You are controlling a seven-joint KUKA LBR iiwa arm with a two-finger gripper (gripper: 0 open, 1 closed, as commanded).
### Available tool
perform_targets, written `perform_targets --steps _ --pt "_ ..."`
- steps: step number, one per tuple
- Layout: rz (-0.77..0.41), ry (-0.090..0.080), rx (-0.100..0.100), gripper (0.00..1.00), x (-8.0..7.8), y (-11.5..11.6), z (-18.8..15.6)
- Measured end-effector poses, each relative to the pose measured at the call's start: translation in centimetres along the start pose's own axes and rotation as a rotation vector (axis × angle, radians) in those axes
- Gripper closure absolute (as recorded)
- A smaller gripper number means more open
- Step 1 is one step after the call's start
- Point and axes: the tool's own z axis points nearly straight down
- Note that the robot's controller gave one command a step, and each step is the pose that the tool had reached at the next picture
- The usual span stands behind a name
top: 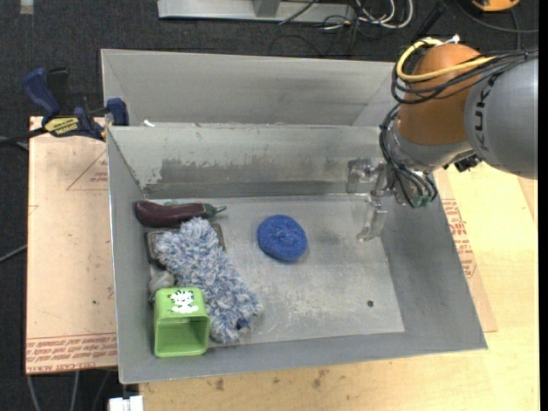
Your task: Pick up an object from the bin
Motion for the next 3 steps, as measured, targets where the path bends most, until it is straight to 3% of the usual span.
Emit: perform_targets --steps 1,2,3 --pt "-0.002 -0.006 0.001 0.00 -0.1 0.0 -0.5" --pt "-0.075 -0.009 0.001 0.00 1.7 6.2 5.3" --pt "0.009 -0.003 0.000 0.00 2.2 10.3 3.4"
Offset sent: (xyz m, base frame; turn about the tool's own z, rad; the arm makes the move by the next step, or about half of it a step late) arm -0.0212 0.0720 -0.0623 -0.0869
